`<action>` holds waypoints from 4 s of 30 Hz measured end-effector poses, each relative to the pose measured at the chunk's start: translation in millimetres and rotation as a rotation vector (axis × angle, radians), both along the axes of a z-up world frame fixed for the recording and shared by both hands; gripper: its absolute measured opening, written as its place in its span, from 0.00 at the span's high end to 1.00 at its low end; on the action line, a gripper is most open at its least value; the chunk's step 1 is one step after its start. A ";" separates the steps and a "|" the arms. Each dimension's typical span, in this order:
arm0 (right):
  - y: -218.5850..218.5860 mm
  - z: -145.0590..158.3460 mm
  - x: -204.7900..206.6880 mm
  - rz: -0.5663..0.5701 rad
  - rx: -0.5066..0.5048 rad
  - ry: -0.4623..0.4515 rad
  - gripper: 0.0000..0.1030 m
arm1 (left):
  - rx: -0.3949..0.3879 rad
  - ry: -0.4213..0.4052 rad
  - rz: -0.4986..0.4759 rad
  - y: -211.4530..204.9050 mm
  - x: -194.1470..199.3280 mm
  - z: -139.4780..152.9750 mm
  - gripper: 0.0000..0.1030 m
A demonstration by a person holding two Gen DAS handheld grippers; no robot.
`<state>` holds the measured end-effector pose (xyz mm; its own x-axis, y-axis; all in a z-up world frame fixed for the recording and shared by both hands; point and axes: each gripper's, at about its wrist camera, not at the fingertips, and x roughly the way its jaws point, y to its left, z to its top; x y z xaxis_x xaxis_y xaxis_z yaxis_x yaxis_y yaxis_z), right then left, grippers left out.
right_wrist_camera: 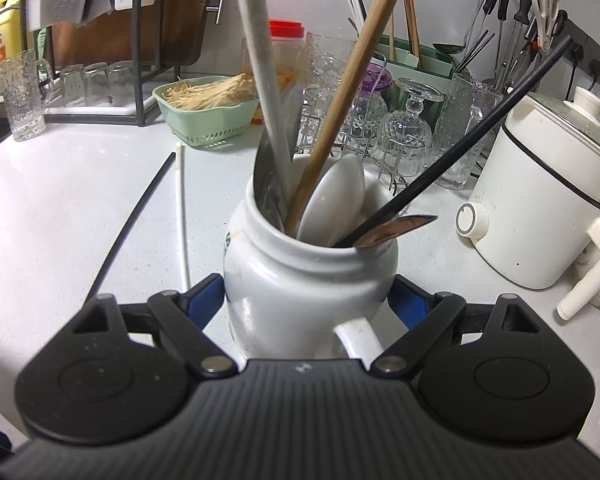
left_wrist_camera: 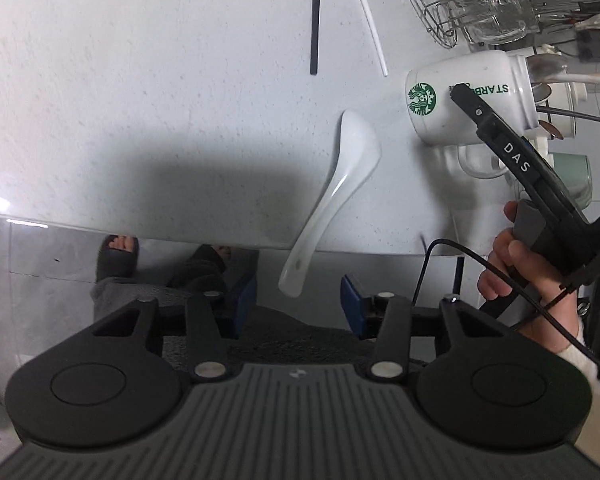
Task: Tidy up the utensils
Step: 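Lift the white spoon with the left tool and turn it toward the mug, then carry the white spoon with the left tool over the white mug, then lower the white spoon into the white mug and open the left tool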
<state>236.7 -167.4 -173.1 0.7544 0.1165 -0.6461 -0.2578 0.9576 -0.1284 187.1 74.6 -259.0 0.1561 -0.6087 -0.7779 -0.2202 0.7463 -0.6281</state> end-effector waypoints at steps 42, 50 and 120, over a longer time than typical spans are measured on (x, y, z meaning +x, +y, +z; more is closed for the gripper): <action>-1.7 -0.7 -5.0 0.026 0.001 -0.004 0.12 | -0.130 0.025 0.084 -5.3 9.5 -33.5 0.62; -1.4 -1.0 -5.3 0.025 0.006 -0.003 0.13 | -0.135 0.012 0.069 -9.6 11.2 -28.0 0.90; -18.6 -8.5 -11.4 0.133 0.053 -0.055 0.13 | -0.258 0.371 0.082 -102.0 138.3 145.0 0.90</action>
